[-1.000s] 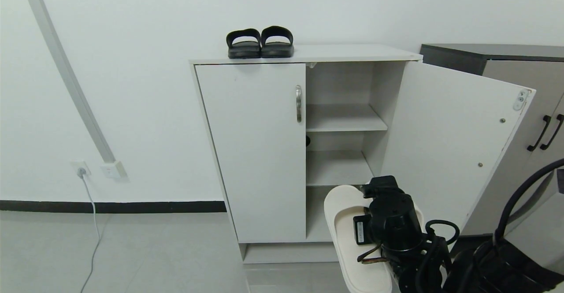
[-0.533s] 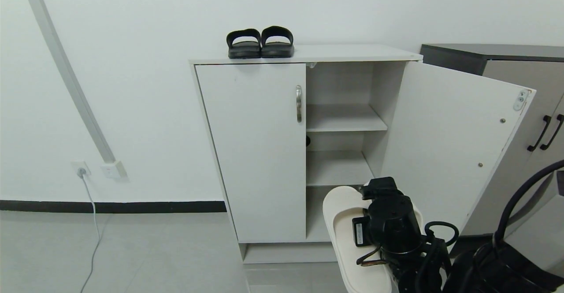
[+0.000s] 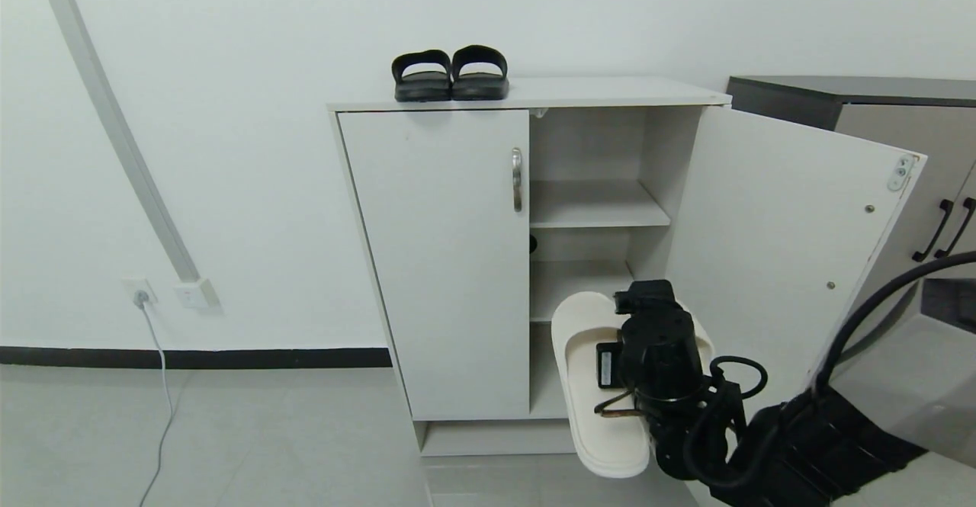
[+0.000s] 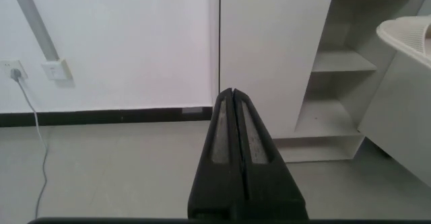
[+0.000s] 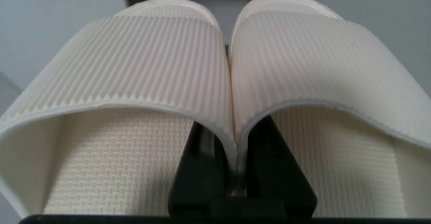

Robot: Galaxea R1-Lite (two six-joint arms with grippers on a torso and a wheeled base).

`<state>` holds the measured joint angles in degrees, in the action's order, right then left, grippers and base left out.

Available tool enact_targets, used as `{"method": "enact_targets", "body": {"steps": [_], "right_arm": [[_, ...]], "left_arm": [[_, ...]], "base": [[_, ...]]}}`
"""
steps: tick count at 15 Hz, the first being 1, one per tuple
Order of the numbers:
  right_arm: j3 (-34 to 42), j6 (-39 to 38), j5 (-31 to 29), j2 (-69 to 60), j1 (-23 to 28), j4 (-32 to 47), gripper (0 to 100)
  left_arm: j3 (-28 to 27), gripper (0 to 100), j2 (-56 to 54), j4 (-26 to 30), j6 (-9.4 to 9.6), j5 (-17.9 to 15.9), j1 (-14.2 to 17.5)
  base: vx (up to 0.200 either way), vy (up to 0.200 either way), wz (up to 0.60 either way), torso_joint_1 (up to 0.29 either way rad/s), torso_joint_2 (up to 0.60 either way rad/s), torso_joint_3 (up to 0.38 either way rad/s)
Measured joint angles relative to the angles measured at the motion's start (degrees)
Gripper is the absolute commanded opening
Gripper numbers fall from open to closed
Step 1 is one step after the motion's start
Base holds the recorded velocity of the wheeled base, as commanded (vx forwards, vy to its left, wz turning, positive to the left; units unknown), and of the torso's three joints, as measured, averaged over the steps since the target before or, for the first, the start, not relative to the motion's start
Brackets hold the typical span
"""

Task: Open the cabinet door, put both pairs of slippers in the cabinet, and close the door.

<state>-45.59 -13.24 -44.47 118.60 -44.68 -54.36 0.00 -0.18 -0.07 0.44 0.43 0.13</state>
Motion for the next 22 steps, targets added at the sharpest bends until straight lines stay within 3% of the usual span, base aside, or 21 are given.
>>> {"method": "enact_targets", "body": {"steps": [6, 22], "right_arm": [[-4.96, -0.79, -0.94, 4.8, 1.29, 1.12, 0], [-2.12, -0.5, 0.18, 10.73, -1.21, -5.39, 0]], "left_arm": [[0.0, 0, 0.02, -0.02, 0.0, 0.0, 0.05], [0.0, 0, 0.07, 0.0, -0.15, 0.0, 0.05]], "base": [[0.0, -0.2, 0.0, 0.004, 0.0, 0.002], [0.0, 0.0, 0.0, 0.0, 0.0, 0.0]]}}
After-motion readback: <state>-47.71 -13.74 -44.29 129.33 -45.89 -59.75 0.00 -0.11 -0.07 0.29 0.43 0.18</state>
